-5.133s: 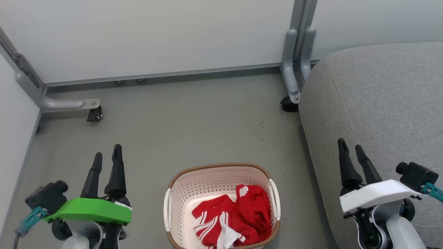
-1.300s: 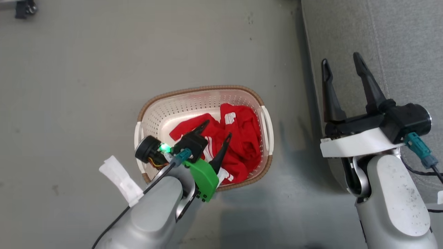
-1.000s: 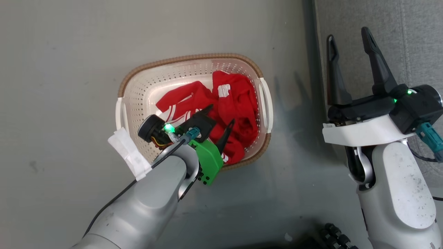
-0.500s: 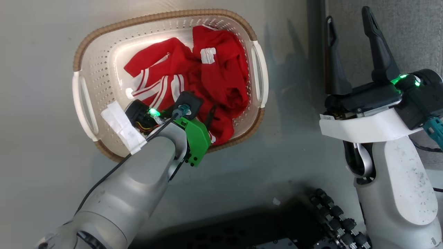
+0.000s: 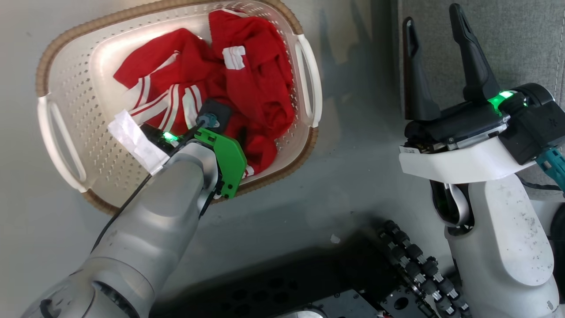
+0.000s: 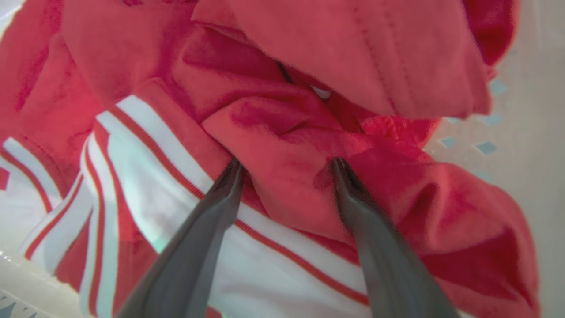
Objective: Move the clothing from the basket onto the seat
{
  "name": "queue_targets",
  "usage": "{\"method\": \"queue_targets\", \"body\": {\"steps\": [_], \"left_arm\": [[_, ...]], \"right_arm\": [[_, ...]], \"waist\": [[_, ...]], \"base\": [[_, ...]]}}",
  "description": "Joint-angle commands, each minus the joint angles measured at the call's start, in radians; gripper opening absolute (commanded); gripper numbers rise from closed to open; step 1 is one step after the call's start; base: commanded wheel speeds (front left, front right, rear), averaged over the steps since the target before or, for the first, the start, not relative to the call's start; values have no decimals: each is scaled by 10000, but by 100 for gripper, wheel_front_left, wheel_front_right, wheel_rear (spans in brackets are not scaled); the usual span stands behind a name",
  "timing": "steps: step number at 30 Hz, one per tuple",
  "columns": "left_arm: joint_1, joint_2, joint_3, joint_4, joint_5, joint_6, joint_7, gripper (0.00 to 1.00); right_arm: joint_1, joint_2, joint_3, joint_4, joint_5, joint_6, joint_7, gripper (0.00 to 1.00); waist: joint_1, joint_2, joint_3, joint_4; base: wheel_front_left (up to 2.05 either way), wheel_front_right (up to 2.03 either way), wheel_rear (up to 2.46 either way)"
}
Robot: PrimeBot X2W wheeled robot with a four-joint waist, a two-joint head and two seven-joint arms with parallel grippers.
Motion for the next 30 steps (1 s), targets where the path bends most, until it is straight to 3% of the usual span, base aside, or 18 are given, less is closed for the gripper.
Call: {"method": "queue_targets", "body": {"steps": [1, 7, 8, 9, 16, 30], "left_arm": [[-165, 67, 46, 102, -140, 78, 69, 100], [-319, 65, 106, 483, -511, 29, 374, 100], [-339, 67, 103, 534, -534, -9, 401, 45], [-418, 65, 121, 559, -588, -9, 347, 0], [-594, 65, -35, 764, -624, 111, 207, 0], [-86, 62, -473, 812, -423, -327, -1294, 0]], "right_arm": [[-26, -11, 50, -68, 84, 1, -34, 100], [23, -11, 136, -99, 190, 1, -34, 100], [21, -11, 136, -106, 207, 1, -34, 100], [23, -11, 129, -118, 218, 1, -34, 100], [-24, -12, 67, -236, 214, 1, -34, 100], [264, -14, -172, 55, -110, 1, -34, 100]], "waist": [[-1, -1, 136, -146], [-1, -1, 298, -368], [-1, -1, 310, -390], [-1, -1, 323, -408], [-1, -1, 247, -404], [-1, -1, -1161, 139]], "base": [[0, 0, 0], [0, 0, 0], [0, 0, 0], [0, 0, 0], [0, 0, 0], [0, 0, 0]]}}
